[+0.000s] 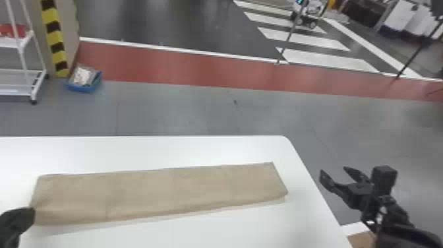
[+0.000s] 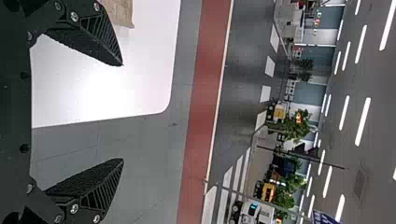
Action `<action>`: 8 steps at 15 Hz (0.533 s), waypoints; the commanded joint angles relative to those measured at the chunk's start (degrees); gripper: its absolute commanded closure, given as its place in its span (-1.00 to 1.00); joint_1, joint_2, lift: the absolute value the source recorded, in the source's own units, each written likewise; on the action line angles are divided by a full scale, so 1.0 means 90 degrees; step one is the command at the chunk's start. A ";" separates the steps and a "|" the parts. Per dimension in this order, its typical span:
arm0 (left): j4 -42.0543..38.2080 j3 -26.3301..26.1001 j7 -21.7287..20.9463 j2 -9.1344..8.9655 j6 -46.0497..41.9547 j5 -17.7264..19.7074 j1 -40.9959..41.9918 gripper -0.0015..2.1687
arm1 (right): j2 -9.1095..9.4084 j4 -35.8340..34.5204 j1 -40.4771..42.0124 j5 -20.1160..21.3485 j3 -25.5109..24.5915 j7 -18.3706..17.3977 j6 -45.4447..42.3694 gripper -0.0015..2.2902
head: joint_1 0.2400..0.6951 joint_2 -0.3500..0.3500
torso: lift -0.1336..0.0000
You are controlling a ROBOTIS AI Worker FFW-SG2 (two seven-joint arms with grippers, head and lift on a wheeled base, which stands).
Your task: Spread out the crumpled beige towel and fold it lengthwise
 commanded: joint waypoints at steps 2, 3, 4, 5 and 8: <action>-0.0089 -0.0006 -0.0003 -0.0023 -0.0180 0.0020 -0.0007 -0.99 | 0.0010 -0.0010 -0.0068 -0.0169 -0.0127 0.0954 0.0021 -0.85 | 1.00 -1.00 | 1.00; -0.0216 0.0033 -0.0003 -0.0033 -0.0180 0.0068 0.0002 -0.99 | 0.0010 -0.0010 -0.0107 -0.0081 -0.0039 0.0954 0.0060 -0.85 | 1.00 -1.00 | 1.00; -0.0246 0.0053 -0.0042 -0.0033 -0.0200 0.0098 -0.0027 -0.98 | 0.0010 0.0030 -0.0215 0.0037 -0.0039 0.0954 0.0041 -0.85 | 1.00 -1.00 | 1.00; -0.0314 0.0102 -0.0101 -0.0033 -0.0180 0.0146 -0.0076 -0.97 | 0.0010 0.0254 -0.0459 0.0290 -0.0019 0.0935 0.0001 -0.85 | 1.00 -1.00 | 1.00; -0.0334 0.0092 -0.0159 -0.0062 0.0249 0.0156 -0.0398 -0.97 | -0.0293 0.1377 -0.1318 0.1140 0.0332 0.0896 -0.0389 -0.85 | 1.00 -0.99 | 1.00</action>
